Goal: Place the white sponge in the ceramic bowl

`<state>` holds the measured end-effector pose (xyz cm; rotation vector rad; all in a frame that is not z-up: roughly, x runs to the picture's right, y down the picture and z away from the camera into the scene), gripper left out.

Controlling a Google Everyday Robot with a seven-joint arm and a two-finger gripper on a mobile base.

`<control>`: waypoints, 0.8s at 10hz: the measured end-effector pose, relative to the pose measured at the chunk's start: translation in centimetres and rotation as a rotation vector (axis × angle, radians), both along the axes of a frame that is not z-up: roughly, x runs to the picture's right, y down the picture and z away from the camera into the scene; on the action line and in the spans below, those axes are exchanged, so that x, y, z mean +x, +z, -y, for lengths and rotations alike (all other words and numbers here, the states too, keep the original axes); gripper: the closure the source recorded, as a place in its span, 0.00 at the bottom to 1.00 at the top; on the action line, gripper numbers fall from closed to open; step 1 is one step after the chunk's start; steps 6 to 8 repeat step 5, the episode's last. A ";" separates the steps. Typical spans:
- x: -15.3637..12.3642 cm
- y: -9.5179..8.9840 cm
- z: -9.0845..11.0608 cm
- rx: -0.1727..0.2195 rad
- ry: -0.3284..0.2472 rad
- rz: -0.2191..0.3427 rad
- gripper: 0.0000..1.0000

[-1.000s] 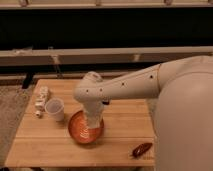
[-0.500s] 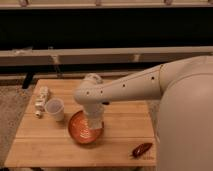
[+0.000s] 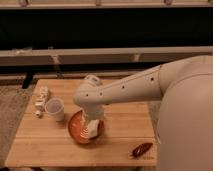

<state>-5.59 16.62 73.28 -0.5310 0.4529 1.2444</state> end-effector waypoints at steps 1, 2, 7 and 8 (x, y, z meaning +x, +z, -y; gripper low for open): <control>0.0 -0.1 -0.1 0.004 -0.002 0.001 0.07; -0.2 -0.1 -0.1 0.008 -0.004 0.008 0.07; -0.6 0.1 0.3 0.006 -0.020 0.025 0.07; -0.6 0.1 0.3 0.006 -0.020 0.025 0.07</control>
